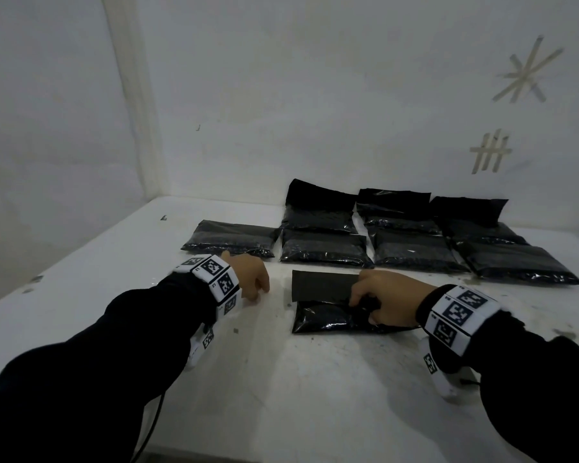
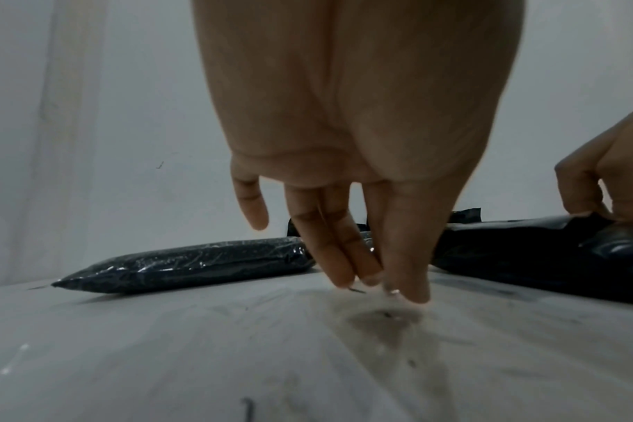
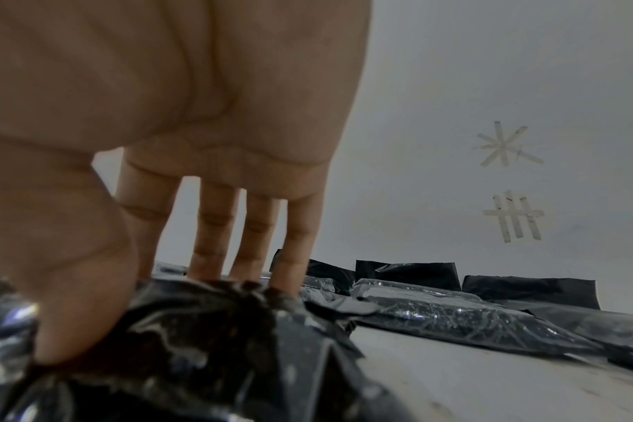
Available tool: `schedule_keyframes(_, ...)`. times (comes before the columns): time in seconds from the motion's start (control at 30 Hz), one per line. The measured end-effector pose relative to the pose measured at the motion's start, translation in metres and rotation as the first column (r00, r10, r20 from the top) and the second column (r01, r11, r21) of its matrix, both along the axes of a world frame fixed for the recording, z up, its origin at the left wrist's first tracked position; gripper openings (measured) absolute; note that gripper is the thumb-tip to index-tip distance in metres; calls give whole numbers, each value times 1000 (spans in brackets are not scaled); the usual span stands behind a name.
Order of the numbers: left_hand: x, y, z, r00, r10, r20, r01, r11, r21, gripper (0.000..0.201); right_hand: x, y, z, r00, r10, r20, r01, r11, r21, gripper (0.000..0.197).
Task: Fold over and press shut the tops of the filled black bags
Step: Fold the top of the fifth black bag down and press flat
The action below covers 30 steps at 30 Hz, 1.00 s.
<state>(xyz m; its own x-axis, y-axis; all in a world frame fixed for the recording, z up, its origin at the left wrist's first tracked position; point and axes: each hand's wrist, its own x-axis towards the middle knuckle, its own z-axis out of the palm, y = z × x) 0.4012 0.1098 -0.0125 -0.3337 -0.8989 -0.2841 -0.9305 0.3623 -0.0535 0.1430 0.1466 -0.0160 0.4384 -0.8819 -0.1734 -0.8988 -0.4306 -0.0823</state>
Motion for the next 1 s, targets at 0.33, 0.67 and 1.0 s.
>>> schedule_keyframes(0.33,7,-15,1,961,-4,-275,-6,999,-35,18,-3,4,-4,1000,10,28,-9,999,-38,36)
schedule_keyframes(0.67,-2,-13,55,943,-77,-325,103,993,64,11,2,12,-3,999,30,38,-28,998,-60,35)
schedule_keyframes(1.0,-26,9,133,827,-176,-535,160,984,-77,8,0,14,-3,999,24,45,-23,999,-25,41)
